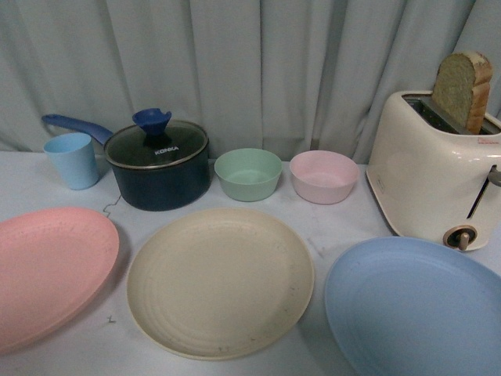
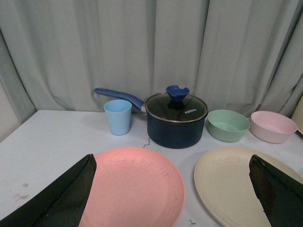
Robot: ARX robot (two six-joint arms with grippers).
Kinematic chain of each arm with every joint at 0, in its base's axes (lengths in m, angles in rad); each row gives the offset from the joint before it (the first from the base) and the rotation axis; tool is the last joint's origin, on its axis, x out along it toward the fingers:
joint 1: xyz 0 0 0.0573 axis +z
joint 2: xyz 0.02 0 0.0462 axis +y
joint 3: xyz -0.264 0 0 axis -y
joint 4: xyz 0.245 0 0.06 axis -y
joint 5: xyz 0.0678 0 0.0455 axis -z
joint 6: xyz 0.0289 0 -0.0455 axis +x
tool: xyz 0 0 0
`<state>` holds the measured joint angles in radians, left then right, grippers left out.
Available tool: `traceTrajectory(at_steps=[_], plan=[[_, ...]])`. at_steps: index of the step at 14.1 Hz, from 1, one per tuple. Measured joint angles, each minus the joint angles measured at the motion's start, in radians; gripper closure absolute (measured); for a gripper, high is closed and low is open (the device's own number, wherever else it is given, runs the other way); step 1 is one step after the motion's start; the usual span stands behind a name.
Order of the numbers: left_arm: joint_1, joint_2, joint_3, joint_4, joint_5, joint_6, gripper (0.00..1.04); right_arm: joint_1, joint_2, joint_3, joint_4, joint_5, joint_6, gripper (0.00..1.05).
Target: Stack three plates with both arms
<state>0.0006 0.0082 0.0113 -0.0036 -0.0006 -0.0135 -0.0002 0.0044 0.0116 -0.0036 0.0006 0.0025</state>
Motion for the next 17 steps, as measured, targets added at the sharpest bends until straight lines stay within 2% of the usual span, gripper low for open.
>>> traceTrajectory(at_steps=[17], plan=[[0.0, 0.0, 0.0, 0.0, 0.0, 0.0, 0.07, 0.0, 0.0, 0.0, 0.0, 0.0, 0.0, 0.06]])
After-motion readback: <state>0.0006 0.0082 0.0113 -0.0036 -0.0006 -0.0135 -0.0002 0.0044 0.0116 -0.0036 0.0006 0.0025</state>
